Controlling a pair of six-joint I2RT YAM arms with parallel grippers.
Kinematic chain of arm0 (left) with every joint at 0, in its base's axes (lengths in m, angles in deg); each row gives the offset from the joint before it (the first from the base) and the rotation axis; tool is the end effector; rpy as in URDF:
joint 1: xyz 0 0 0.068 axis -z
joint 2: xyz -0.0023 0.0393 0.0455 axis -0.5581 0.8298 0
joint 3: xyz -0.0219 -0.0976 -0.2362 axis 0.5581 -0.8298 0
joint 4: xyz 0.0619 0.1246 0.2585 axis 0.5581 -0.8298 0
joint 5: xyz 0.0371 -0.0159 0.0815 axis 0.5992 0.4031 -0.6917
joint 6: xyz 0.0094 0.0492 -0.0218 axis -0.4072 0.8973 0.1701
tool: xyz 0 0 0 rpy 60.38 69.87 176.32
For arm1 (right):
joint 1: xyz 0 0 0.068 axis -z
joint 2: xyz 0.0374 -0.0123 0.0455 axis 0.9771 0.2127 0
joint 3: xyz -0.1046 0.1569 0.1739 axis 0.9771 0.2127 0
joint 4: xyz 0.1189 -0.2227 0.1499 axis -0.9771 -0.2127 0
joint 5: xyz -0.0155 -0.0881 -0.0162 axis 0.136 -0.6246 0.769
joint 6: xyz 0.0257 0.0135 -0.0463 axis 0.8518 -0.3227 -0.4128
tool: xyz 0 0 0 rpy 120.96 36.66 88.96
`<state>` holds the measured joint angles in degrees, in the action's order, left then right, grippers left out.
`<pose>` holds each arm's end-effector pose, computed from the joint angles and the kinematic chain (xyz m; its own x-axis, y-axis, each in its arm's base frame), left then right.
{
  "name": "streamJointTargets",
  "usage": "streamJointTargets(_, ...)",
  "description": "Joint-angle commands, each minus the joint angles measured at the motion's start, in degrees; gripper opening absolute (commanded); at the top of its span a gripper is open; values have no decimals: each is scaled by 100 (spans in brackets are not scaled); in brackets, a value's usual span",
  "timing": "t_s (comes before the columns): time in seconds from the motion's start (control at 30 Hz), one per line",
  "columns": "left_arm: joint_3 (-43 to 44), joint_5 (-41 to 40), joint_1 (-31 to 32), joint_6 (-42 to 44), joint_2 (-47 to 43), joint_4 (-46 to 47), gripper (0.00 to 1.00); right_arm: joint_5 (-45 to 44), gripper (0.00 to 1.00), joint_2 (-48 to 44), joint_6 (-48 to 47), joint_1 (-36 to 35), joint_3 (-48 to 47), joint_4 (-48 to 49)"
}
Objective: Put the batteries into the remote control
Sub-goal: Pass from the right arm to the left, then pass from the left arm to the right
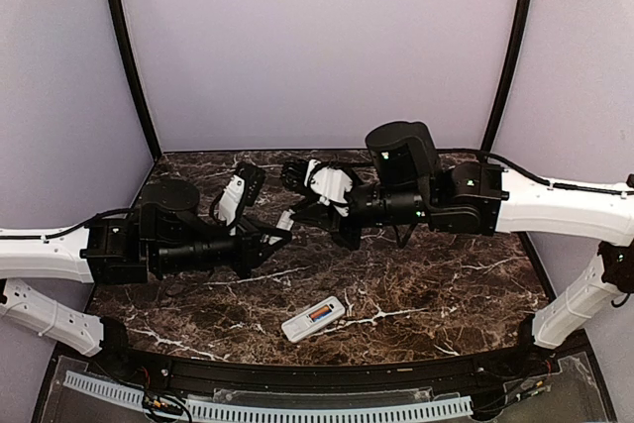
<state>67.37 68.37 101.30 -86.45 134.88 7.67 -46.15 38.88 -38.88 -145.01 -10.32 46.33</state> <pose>0.1187 -0.2714 0.2929 -0.4248 -0.0011 -0.9053 0.7554 0.5506 -0.3552 0.1445 0.3514 0.3332 0.2235 -0.4447 -0.8674 -0.9278 0.1757 -0.3291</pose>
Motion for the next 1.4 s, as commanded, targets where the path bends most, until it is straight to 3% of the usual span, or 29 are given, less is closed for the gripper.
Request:
streamJointTargets(0.0,81,-346,-1,747,-208,-307,0,-26,18,-151,442,-74,-87,-99)
streamJointTargets(0.13,47,-1185,95,1773,-189,-730,0,423,46,-255,1280,121,-394,-603)
streamJointTargets(0.3,-76,-2688,645,3804,-211,-395,0,1270,59,-232,2683,696,-889,-1358)
streamJointTargets(0.43,-380,-3243,877,5233,-382,700,0,1538,71,-180,3168,790,-1024,-1650)
streamJointTargets(0.67,-931,-4126,1278,7952,-222,3128,0,1414,71,181,4292,813,-1416,-2067)
streamJointTargets(0.77,-1207,-4431,1354,9600,213,4888,0,1677,70,162,4561,822,-1375,-1735)
streamJointTargets(0.9,-1446,-4556,1394,11185,720,6803,0,1968,75,41,3785,781,-1185,-1391)
streamJointTargets(0.97,-1494,-4542,1431,11610,863,7087,0,1977,75,-89,2982,732,-1015,-1242)
streamJointTargets(1.17,-1513,-4537,1602,12097,978,7326,0,1939,76,-533,486,704,-353,-738)
streamJointTargets(1.37,-1525,-4575,1659,12433,1098,7360,0,1859,75,-360,-259,679,-620,-716)
